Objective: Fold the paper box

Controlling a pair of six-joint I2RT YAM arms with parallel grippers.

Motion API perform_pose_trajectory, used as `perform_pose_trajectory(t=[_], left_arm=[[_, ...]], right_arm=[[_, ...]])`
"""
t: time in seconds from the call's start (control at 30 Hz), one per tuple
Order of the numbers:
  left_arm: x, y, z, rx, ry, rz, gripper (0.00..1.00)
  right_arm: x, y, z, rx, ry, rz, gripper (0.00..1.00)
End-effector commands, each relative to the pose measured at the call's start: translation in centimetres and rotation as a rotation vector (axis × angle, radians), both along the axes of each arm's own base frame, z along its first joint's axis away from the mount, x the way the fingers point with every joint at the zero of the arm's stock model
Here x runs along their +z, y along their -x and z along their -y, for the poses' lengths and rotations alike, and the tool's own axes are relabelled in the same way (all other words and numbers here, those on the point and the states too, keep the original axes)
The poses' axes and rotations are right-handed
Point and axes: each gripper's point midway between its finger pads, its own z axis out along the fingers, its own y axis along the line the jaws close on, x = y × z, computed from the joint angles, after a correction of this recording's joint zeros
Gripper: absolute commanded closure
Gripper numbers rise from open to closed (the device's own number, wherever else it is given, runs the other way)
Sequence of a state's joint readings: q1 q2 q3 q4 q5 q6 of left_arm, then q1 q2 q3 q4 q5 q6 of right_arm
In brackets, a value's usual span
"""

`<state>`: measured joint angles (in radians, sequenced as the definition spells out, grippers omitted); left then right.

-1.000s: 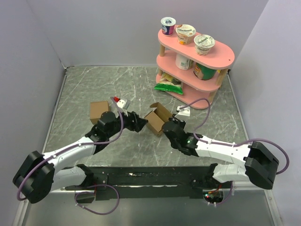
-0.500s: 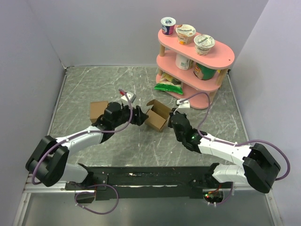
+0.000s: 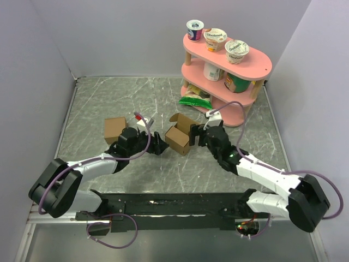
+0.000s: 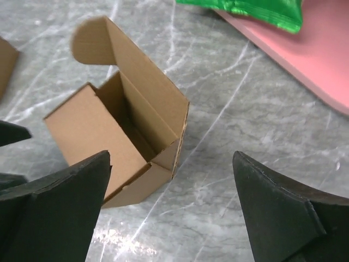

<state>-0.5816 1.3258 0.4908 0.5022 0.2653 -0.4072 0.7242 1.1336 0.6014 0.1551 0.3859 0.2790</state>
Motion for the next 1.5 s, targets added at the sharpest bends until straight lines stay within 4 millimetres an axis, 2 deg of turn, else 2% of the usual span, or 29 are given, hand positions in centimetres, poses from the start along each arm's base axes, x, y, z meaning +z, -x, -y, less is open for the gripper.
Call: perform_pose_trajectory(t=[0.0, 0.03, 0.07, 0.1, 0.13, 0.17, 0.2, 0.27, 0.3, 0.37, 0.47, 0.63, 0.73, 0.87, 1.07, 1.2, 1.37, 1.4, 1.47], left_arm=[[1.4, -0.1, 0.2, -0.025, 0.047, 0.049, 0.21], [1.3, -0.1, 0.3, -0.03, 0.047, 0.048, 0.21], [1.0, 0.0, 0.5, -0.045, 0.045, 0.041, 0.24], [0.8, 0.0, 0.6, -0.053, 0.046, 0.037, 0.25], [0.7, 0.0, 0.7, -0.061, 0.048, 0.034, 0.25], [0.3, -0.1, 0.9, -0.068, 0.046, 0.022, 0.25], [0.3, -0.1, 1.2, -0.078, 0.053, 0.026, 0.25], [-0.1, -0.3, 1.5, -0.091, 0.05, 0.023, 0.26], [-0.1, -0.4, 1.7, -0.098, 0.051, 0.029, 0.26], [-0.6, -0.7, 1.9, -0.101, 0.043, 0.022, 0.27], [-1.3, -1.4, 2.2, -0.1, 0.032, 0.015, 0.27], [-1.2, -2.2, 2.8, -0.109, 0.045, 0.041, 0.28], [-1.4, -2.6, 3.2, -0.117, 0.045, 0.053, 0.29], [-1.2, -2.6, 4.0, -0.162, 0.076, 0.074, 0.32], [-0.9, -3.1, 4.4, -0.159, 0.096, 0.08, 0.37], [-0.8, -3.2, 4.7, -0.16, 0.109, 0.075, 0.39], [-0.5, -3.0, 4.8, -0.162, 0.138, 0.075, 0.4], [-0.6, -2.9, 4.8, -0.161, 0.141, 0.072, 0.39], [-0.4, -2.5, 4.4, -0.154, 0.138, 0.073, 0.31]], right_arm=[[6.9, -0.8, -0.4, 0.137, -0.045, 0.122, 0.0], [7.5, -0.3, -1.6, 0.236, -0.063, 0.12, 0.0], [7.7, -0.8, -1.5, 0.263, -0.042, 0.121, 0.0], [8.8, -1.0, -2.0, 0.308, -0.042, 0.125, 0.0], [8.9, -1.0, -2.7, 0.367, -0.039, 0.111, 0.0], [7.9, -1.9, -3.0, 0.382, -0.002, 0.077, 0.0], [8.5, -2.8, -2.8, 0.381, 0.012, 0.064, 0.0], [7.7, -4.4, -3.9, 0.429, 0.028, 0.019, 0.02], [7.3, -5.1, -3.8, 0.435, 0.05, 0.014, 0.02], [6.2, -6.3, -4.7, 0.476, 0.065, -0.017, 0.04], [4.6, -7.0, -5.8, 0.528, 0.078, -0.072, 0.06], [2.8, -6.6, -7.0, 0.596, 0.056, -0.131, 0.09], [1.8, -5.8, -8.0, 0.654, 0.021, -0.173, 0.13], [1.0, -4.9, -9.0, 0.71, -0.031, -0.209, 0.3], [0.4, -3.7, -10.0, 0.763, -0.069, -0.249, 0.48], [0.2, -2.9, -10.7, 0.793, -0.084, -0.26, 0.52], [-0.3, -2.3, -11.2, 0.796, -0.102, -0.279, 0.53], [-0.5, -2.4, -11.1, 0.782, -0.095, -0.28, 0.52], [-0.6, -2.7, -10.8, 0.763, -0.084, -0.281, 0.51]])
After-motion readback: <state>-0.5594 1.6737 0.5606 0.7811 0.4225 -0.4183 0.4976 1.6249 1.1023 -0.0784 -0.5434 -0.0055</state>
